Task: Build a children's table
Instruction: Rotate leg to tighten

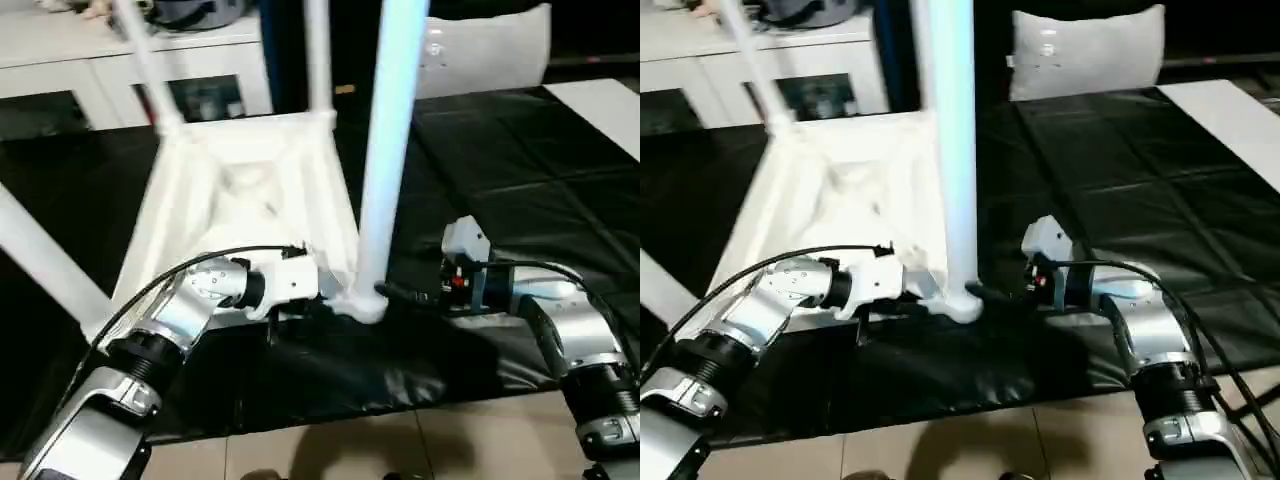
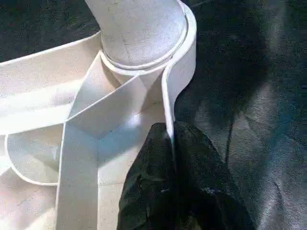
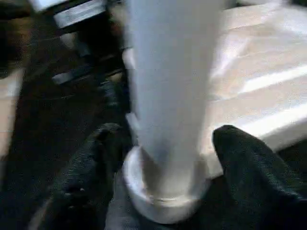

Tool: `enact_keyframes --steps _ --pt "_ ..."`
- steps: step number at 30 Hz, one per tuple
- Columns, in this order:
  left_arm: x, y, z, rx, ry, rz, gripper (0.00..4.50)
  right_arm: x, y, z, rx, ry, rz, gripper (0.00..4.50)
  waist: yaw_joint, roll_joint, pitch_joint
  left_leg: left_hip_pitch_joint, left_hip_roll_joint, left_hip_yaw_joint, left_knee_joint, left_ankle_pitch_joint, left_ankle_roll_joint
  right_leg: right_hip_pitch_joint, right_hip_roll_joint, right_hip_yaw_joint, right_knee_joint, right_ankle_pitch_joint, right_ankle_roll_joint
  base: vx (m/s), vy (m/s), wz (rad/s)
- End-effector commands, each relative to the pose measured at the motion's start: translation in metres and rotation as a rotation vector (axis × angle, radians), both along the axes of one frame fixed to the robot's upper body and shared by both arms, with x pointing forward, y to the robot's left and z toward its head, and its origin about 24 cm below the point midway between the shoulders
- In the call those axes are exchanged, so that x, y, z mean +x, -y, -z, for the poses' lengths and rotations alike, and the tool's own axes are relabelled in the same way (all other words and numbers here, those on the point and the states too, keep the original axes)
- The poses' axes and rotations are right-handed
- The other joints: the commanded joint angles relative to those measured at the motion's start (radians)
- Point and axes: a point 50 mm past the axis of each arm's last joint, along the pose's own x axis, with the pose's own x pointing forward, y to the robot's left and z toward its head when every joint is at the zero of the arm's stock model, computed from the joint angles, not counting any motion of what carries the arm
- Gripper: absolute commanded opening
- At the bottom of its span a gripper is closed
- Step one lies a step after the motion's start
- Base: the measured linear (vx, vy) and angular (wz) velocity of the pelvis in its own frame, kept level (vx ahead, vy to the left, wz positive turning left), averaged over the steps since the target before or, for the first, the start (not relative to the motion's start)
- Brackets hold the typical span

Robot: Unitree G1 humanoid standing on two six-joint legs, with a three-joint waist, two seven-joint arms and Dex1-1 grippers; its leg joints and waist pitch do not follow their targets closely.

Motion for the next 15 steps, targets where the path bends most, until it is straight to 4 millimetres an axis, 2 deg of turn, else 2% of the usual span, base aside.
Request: enact_keyframes --steps 1,5,9,14,15 --pt "-0.0077 0.0068 0.0076 0.073 -0.018 0.097 0.0 0.0043 -0.0046 -0.0042 -0.001 0.002 -0.036 3.01 0.002 -0.013 -0.076 -0.007 0.086 -0.024 -0.068 0.028 0.124 0.07 -0.101 0.089 -0.056 -0.222 -0.073 0.0 0.0 0.0" --pt "-0.0075 0.0081 0.0073 0.066 -0.021 0.103 0.0 0.0071 -0.0051 -0.0031 0.007 -0.007 -0.045 2.81 0.007 -0.017 -0.075 -0.006 0.086 -0.023 -0.07 0.015 0.106 0.069 -0.099 0.088 -0.06 -0.265 -0.055 0.0 0.0 0.0" --pt "-0.0072 0.0081 0.0066 0.064 -0.023 0.105 0.0 0.009 -0.0054 -0.0031 0.008 -0.013 -0.058 2.36 0.008 -0.019 -0.078 -0.006 0.086 -0.024 -0.068 0.036 0.112 0.068 -0.099 0.089 -0.054 -0.24 -0.06 0.0 0.0 0.0" --pt "-0.0066 0.0078 0.0067 0.065 -0.025 0.102 0.0 0.0109 -0.0084 -0.0029 0.017 -0.023 -0.073 1.95 0.009 -0.016 -0.077 -0.007 0.086 -0.023 -0.067 0.04 0.116 0.068 -0.098 0.088 -0.055 -0.241 -0.061 0.0 0.0 0.0" --pt "-0.0065 0.0078 0.0068 0.065 -0.025 0.102 0.0 0.0109 -0.0087 -0.0027 0.018 -0.024 -0.074 1.9 0.009 -0.012 -0.077 -0.006 0.086 -0.023 -0.067 0.039 0.114 0.068 -0.098 0.088 -0.055 -0.242 -0.062 0.0 0.0 0.0"
